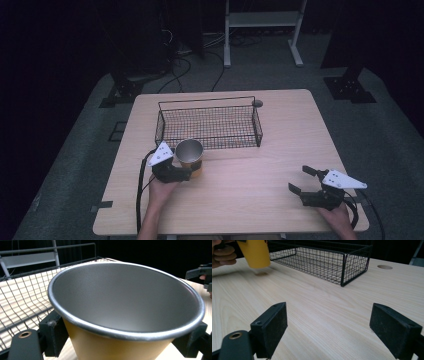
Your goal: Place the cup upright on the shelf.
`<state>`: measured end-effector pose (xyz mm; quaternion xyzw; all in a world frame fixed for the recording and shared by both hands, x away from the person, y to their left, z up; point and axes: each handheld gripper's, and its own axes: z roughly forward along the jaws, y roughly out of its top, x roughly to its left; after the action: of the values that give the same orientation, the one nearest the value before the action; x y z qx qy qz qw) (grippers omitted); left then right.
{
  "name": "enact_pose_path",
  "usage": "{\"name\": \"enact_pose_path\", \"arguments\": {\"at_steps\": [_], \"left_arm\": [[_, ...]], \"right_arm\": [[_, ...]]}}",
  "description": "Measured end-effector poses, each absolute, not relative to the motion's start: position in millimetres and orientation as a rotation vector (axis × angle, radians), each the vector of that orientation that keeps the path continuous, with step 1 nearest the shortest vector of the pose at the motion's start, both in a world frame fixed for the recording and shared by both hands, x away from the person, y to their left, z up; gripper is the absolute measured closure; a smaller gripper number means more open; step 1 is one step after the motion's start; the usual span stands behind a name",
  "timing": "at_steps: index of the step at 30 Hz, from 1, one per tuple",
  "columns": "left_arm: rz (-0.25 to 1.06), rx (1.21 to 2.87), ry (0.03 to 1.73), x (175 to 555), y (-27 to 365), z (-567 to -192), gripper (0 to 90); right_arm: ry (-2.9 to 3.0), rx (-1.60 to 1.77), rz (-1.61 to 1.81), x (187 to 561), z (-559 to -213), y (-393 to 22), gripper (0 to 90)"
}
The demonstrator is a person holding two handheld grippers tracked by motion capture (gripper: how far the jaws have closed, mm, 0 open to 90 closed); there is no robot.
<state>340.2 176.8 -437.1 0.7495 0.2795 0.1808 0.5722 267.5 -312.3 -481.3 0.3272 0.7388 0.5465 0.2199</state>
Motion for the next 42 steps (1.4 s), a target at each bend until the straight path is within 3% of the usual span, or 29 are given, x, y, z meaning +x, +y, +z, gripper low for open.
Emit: {"name": "enact_pose_path", "arguments": {"at_steps": [24,42], "left_arm": [[0.412,1.749,0.618,411,155,-375,14.5],[0.389,1.769,0.66,470,143,-360,14.5]], "right_arm": [[2.042,0.901,1.526,268,-481,-314,13.6],[2.036,0.914,1.53,268,-481,-314,13.6]]}}
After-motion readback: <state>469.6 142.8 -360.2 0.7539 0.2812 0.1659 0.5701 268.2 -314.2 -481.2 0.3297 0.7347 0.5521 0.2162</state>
